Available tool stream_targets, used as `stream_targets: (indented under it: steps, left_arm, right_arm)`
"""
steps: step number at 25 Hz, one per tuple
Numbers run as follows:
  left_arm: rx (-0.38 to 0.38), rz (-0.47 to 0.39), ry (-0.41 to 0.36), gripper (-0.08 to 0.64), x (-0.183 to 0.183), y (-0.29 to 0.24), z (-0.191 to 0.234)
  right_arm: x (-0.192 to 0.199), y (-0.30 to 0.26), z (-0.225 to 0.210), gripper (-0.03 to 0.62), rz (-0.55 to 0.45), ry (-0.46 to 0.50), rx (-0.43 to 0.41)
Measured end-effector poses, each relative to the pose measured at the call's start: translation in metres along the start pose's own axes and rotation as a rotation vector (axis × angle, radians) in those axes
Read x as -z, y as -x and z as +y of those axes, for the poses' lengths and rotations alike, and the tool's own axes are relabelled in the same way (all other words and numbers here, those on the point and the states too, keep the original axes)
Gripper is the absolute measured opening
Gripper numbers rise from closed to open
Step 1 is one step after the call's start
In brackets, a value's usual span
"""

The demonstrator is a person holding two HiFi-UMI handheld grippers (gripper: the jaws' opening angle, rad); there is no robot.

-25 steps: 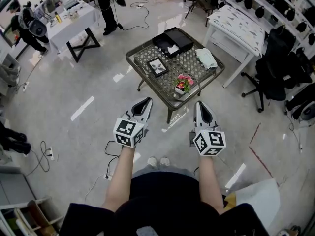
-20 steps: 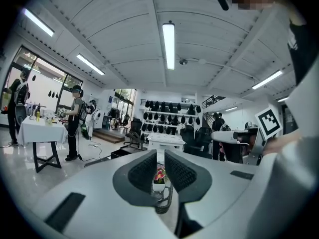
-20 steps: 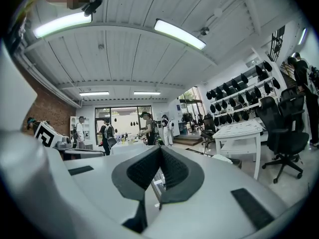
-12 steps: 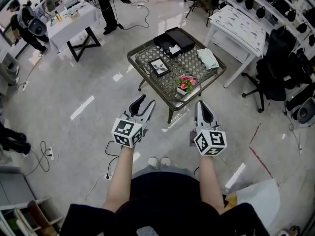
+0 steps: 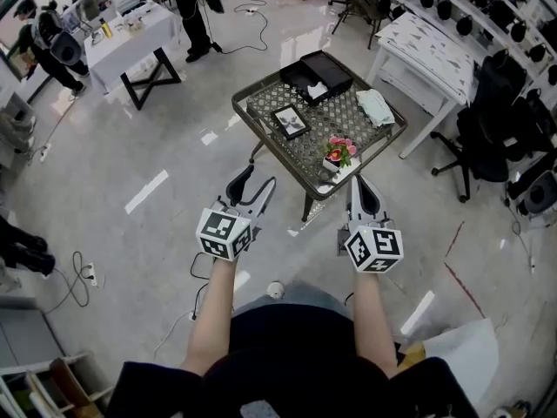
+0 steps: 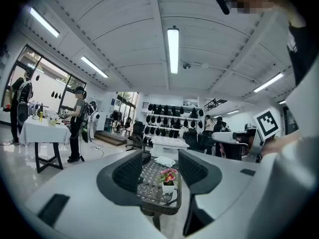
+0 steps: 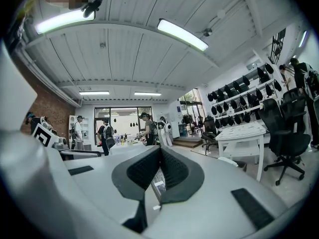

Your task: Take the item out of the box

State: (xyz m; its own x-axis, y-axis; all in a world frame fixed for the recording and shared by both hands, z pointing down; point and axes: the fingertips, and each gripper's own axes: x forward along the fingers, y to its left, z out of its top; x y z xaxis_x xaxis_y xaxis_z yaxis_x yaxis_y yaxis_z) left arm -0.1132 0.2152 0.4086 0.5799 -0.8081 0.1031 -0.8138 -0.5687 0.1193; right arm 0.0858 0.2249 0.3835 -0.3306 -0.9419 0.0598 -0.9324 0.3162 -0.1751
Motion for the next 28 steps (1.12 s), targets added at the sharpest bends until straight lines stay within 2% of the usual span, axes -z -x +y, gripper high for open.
stream_targets:
  steps: [9,14,22,28]
  left_arm:
    - [-0.014,0.002,0.026,0.227,0.005,0.003,0.029]
    - [-0.014,0.006,0.023,0.227,0.004,-0.008,0.045]
    - [-0.045,0.003,0.003,0.227,0.004,-0.052,0.104]
    - [-0.046,0.038,0.006,0.229,0.008,-0.110,0.173]
  right_arm:
    - [0.000,-0.011,0.000,0.003,-0.004,-0.003,0.037]
    - [-0.002,-0.039,0.002,0.003,-0.006,0.001,0.025]
    - [0.004,-0.121,-0.002,0.003,-0.019,-0.002,-0.013]
    - [0.009,-0.210,-0.015,0.003,-0.018,-0.028,0.010]
